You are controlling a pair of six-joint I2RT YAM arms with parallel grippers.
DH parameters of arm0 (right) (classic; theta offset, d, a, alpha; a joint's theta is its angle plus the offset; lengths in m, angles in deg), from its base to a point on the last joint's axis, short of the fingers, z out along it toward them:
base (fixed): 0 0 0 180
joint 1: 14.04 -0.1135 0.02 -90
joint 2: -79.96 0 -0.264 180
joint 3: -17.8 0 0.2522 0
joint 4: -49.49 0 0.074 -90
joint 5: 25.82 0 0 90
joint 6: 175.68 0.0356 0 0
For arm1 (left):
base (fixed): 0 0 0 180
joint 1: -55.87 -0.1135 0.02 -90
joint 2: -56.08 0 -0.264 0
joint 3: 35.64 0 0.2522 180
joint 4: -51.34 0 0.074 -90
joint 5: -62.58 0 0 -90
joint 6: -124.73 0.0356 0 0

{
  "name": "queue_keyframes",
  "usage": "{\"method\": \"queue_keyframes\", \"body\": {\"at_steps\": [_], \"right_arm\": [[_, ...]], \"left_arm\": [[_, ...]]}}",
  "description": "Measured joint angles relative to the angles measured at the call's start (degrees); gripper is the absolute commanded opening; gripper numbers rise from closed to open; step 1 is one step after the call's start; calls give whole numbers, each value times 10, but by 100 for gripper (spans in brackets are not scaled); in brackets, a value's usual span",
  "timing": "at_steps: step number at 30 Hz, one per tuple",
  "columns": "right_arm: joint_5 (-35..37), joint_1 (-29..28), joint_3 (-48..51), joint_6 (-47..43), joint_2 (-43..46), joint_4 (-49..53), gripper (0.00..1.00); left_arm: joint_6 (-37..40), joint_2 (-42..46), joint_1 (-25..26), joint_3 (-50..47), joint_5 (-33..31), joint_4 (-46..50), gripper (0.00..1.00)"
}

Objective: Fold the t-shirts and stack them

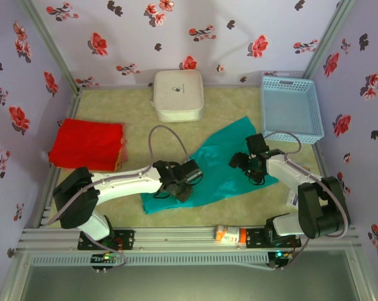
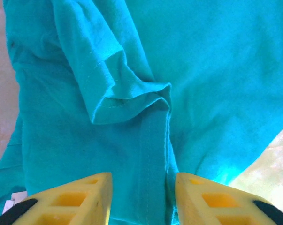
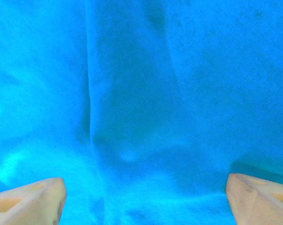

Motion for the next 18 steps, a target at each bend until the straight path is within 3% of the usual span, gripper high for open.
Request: {"method": "queue_keyframes", "body": {"at_steps": [9,18], "right_arm": [[0,0,0,0,0,0,88],[0,1,0,0,0,0,88]], "left_arm": [[-1,-5,4,10,0,0,15],[-1,-6,4,11,-4,2,25]]}}
